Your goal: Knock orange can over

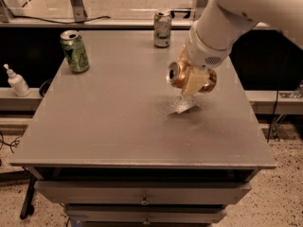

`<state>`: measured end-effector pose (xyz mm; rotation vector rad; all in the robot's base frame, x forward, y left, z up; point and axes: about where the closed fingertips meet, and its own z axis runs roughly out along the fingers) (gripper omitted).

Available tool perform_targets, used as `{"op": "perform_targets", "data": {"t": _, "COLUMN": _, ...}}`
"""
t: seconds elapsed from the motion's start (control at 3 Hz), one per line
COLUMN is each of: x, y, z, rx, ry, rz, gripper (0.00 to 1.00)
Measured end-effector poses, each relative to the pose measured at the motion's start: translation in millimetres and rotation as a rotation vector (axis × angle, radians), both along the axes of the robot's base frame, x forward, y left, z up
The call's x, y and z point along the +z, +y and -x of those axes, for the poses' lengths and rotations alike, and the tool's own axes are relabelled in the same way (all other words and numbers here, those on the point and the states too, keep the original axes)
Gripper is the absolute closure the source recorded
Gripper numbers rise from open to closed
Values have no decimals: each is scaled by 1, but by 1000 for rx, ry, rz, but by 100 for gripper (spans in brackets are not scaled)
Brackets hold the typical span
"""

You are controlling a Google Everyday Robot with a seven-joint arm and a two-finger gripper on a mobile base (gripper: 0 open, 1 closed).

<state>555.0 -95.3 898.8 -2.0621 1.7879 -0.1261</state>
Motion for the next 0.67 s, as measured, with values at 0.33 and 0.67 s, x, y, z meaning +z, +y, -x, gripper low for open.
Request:
{"op": "perform_targets", "data": {"t": 0.33, "x": -30, "y": -4, "z": -6, "rx": -20, "ry": 60, "rz": 72, "gripper": 84}}
{"op": "perform_targets", "data": {"t": 0.67, "x": -49, "y": -4, "z": -6, "rx": -26, "ry": 105, "rz": 104, "gripper": 61}}
